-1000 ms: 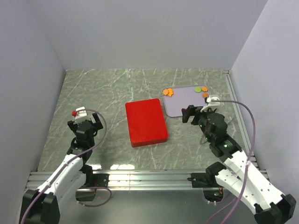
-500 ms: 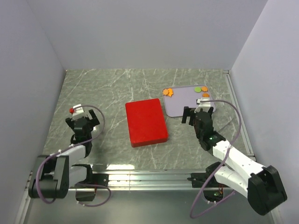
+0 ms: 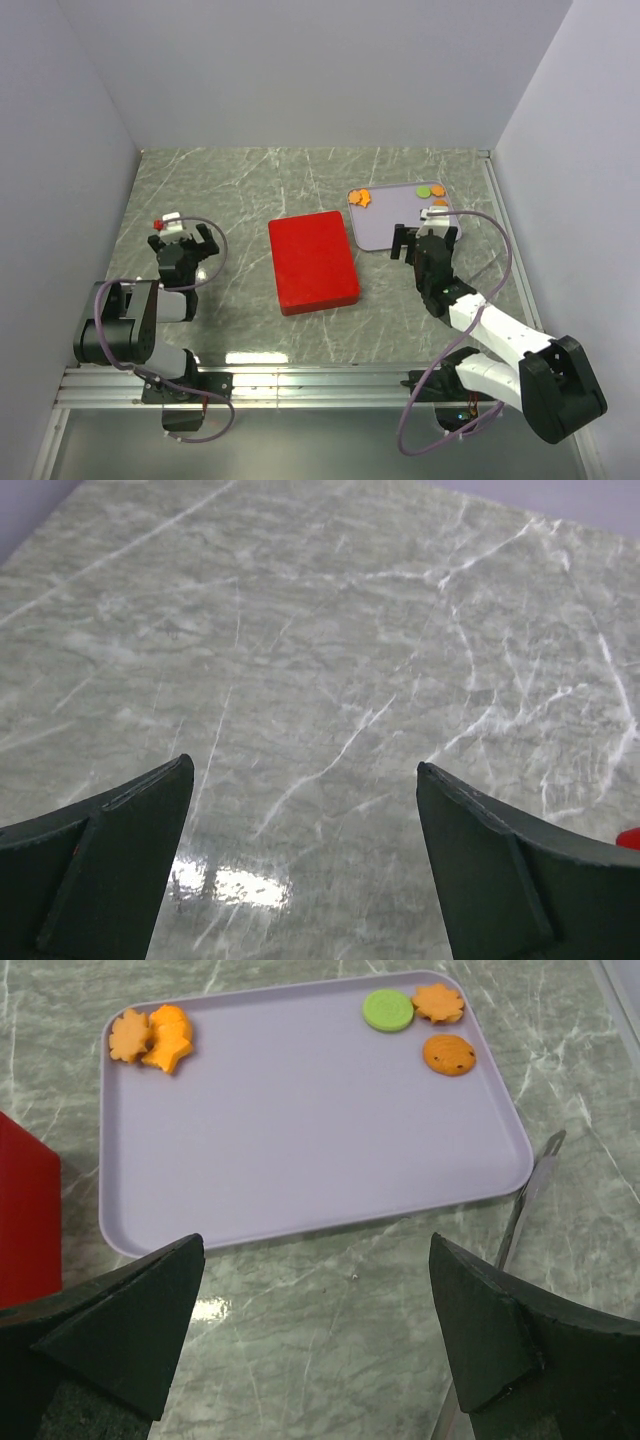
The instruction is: Pack the cookies
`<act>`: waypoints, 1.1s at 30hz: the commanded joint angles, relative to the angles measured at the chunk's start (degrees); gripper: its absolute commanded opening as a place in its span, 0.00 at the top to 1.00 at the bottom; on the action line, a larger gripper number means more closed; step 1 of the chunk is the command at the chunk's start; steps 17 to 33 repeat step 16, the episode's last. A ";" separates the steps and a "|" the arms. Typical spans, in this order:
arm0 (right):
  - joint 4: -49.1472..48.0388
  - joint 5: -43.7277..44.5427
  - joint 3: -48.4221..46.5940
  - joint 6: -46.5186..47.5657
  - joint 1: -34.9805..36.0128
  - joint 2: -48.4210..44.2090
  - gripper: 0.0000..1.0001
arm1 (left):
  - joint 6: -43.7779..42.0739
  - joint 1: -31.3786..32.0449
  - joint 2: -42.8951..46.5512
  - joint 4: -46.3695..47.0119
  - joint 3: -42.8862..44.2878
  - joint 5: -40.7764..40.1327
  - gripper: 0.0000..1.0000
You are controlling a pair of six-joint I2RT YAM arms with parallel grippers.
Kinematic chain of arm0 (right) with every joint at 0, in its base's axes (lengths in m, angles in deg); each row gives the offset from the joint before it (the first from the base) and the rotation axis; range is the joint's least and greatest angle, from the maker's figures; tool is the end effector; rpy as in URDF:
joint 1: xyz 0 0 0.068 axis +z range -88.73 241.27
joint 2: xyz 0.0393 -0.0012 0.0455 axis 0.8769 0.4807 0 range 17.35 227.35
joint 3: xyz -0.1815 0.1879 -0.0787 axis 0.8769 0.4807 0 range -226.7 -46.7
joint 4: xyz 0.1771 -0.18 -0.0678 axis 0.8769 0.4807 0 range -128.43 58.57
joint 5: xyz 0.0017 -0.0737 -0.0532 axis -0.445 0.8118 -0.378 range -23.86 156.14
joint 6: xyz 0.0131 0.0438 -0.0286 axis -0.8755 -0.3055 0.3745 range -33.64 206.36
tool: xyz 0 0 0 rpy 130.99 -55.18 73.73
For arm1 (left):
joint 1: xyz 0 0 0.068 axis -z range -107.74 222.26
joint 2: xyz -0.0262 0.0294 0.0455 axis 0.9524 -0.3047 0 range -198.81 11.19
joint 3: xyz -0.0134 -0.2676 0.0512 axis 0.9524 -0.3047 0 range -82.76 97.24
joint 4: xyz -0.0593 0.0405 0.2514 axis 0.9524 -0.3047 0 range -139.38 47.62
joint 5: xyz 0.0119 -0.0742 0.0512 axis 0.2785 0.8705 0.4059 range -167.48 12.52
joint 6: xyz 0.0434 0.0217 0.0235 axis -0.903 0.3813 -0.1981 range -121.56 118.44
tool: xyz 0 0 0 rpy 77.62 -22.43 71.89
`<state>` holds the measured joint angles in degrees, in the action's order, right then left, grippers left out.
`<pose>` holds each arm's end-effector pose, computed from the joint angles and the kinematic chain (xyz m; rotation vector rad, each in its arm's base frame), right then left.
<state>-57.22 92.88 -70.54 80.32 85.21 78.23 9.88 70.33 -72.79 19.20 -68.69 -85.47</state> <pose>0.2109 0.0761 0.2113 0.0260 1.8548 -0.0778 0.2406 0.0131 0.1507 -0.3018 1.6880 -0.0033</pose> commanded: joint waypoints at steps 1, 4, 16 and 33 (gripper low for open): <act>-3.27 2.52 0.81 -0.28 -0.48 -1.12 0.00 | -1.16 0.79 -0.13 10.30 -0.97 1.22 0.01; -4.50 2.44 1.25 -0.02 -0.56 -1.12 0.00 | -2.55 0.79 0.40 7.06 0.61 4.28 0.01; -8.63 2.97 4.49 -1.25 -1.79 -2.08 0.00 | -2.74 1.14 0.31 7.15 0.44 4.21 0.01; -8.63 2.97 4.49 -1.25 -1.79 -2.08 0.00 | -2.74 1.14 0.31 7.15 0.44 4.21 0.01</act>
